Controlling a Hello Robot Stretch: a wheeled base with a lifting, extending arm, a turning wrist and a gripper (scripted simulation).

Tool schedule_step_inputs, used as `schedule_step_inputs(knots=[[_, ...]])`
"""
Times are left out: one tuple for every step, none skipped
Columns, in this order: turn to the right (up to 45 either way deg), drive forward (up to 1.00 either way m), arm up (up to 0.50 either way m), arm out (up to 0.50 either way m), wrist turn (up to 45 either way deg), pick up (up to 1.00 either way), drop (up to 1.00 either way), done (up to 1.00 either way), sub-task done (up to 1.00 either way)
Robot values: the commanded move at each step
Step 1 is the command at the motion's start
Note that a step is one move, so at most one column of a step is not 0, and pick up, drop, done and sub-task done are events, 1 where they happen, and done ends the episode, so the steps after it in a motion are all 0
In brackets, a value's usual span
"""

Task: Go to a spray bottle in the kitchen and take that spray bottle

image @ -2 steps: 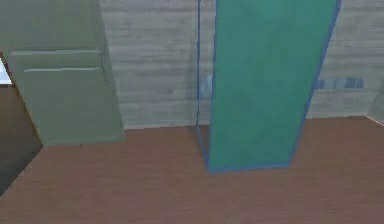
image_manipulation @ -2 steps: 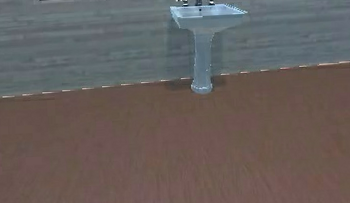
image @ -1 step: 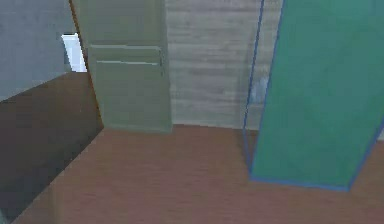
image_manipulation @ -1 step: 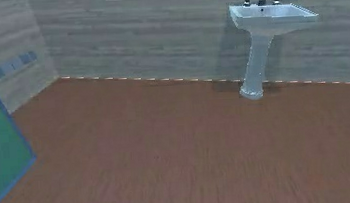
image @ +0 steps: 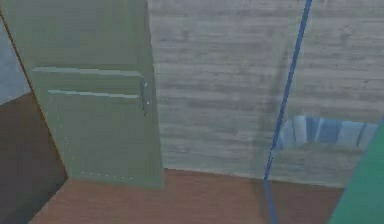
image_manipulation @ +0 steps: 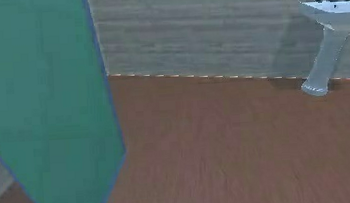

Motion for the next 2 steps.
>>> schedule_step_inputs(knots=[[-39.0, 0.00, 0.00, 0.00, 0.0, 0.00, 0.00, 0.00, 0.00], [-3.0, 0.00, 0.00, 0.00, 0.0, 0.00, 0.00, 0.00, 0.00]])
